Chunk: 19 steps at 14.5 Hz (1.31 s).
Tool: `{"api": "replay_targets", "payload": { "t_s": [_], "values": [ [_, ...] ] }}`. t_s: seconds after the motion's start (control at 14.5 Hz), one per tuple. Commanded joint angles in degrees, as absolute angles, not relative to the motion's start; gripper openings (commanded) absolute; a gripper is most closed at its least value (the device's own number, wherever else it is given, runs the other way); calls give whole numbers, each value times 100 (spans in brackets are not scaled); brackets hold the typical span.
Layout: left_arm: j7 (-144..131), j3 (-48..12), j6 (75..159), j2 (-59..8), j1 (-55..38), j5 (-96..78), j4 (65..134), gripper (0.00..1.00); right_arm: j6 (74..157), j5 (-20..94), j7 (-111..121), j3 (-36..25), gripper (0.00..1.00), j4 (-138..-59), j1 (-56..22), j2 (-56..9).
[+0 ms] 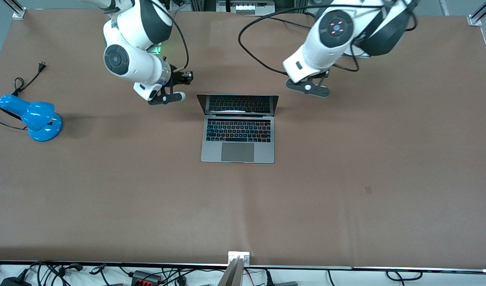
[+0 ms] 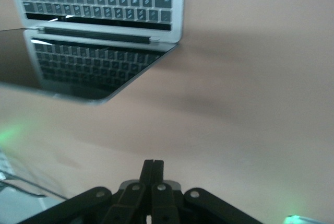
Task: Close laptop with both arms from behind
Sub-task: 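Move both grippers toward the back of the laptop screen, then push the screen back edge with both grippers toward the keyboard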
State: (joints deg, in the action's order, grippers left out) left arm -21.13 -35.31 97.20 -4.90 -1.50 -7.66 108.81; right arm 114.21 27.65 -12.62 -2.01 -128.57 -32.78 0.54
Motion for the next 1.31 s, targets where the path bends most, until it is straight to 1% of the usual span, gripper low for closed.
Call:
{"api": "replay_targets", "payload": {
  "t_s": [0.0,0.21,0.35,0.55,0.69,0.83,1.24],
  "values": [
    [-2162,-3779,10167,-667,-70,-870,11091,1,11724,2988,-1327,-255,0,-13140,-3401,264],
    [-2206,-3946,10677,-817,-70,-870,11364,1,12031,3085,-1345,-255,0,-13122,-3472,80],
    [-2276,-4077,10783,-975,-79,-870,11382,1,12224,3129,-1345,-255,0,-13087,-3480,-131],
    [-2618,-4192,11363,-1273,-192,-861,11400,1,12436,3392,-1292,-255,0,-12921,-3621,-412],
    [-2733,-4184,11583,-1423,-237,-844,11399,1,12445,3393,-1327,-255,0,-12780,-3630,-606],
    [-2760,-4184,11619,-1476,-246,-818,11399,1,12437,3393,-1345,-255,0,-12587,-3656,-772],
    [-2760,-4157,12137,-1617,-246,-669,11364,1,12384,3393,-1336,-272,0,-11980,-3604,-1282]
  ]
}}
